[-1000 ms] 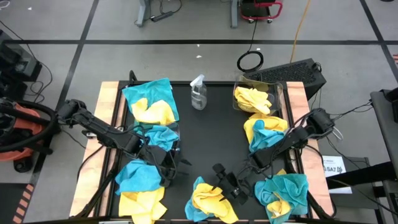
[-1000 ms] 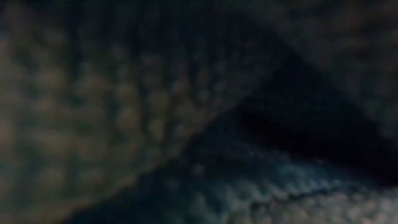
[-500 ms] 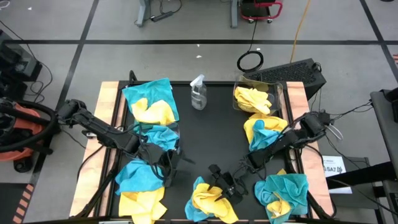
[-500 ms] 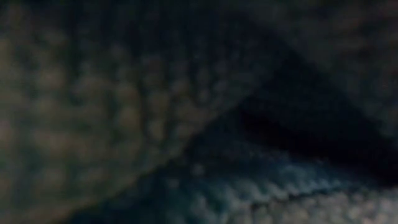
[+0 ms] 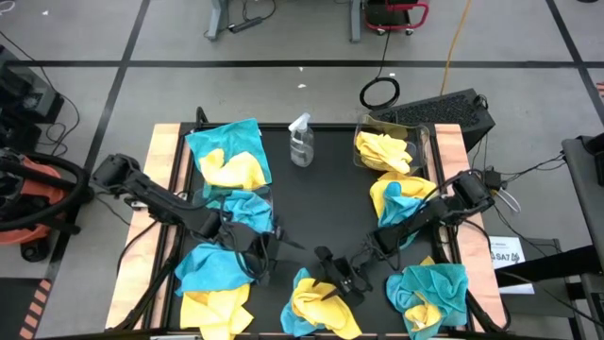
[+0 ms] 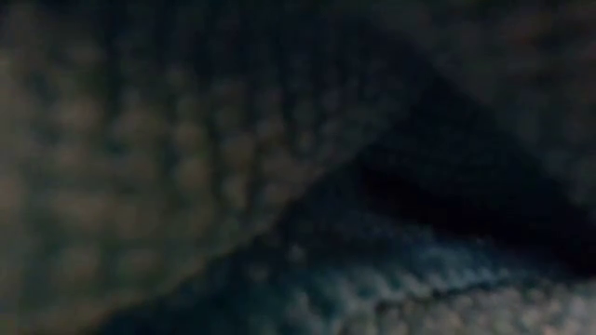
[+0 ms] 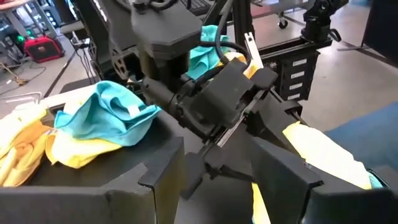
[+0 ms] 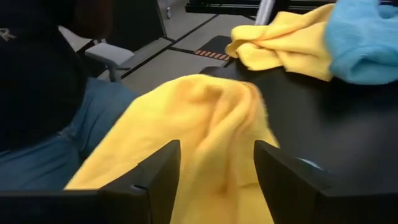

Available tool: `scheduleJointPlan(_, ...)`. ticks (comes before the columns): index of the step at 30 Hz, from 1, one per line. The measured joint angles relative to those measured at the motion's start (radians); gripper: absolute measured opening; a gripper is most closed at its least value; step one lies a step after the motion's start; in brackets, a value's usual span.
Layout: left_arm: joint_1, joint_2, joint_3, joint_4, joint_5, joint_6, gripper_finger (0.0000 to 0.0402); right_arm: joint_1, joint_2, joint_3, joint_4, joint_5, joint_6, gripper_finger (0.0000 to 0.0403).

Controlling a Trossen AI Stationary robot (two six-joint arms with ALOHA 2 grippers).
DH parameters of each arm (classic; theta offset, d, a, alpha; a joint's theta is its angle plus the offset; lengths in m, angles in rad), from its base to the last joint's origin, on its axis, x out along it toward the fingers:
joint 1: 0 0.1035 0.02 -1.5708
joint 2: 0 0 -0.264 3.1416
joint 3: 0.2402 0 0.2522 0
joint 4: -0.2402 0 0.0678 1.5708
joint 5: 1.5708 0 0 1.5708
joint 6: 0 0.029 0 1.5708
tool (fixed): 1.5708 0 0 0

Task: Sort microfiber towel by color & place in baskets
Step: Put the yellow towel into the top transparent bin

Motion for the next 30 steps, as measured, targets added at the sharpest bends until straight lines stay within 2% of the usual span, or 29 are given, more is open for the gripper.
scheduleJointPlan(9,0.000,0.024,0.000,0.003,0.002,-0.007,0.0190,-0.009,0.000,0.000,-0.020,0.000,0.004,0.0163)
scheduleJointPlan(16,0.000,0.024,0.000,0.008,0.005,-0.006,0.0190,-0.009,0.001,0.000,-0.020,0.000,0.029,0.0174)
scheduleJointPlan(24,0.000,0.024,0.000,0.020,0.005,-0.006,0.0190,-0.014,0.098,0.006,0.044,-0.003,0.071,0.0192)
scheduleJointPlan(27,0.000,0.024,0.000,0.020,0.005,-0.007,0.0190,-0.022,0.108,0.006,0.062,0.001,0.075,0.0188)
scheduleJointPlan(30,0.000,0.024,0.000,0.020,0.005,-0.007,0.0190,-0.025,0.108,0.006,0.074,0.001,0.062,0.0166)
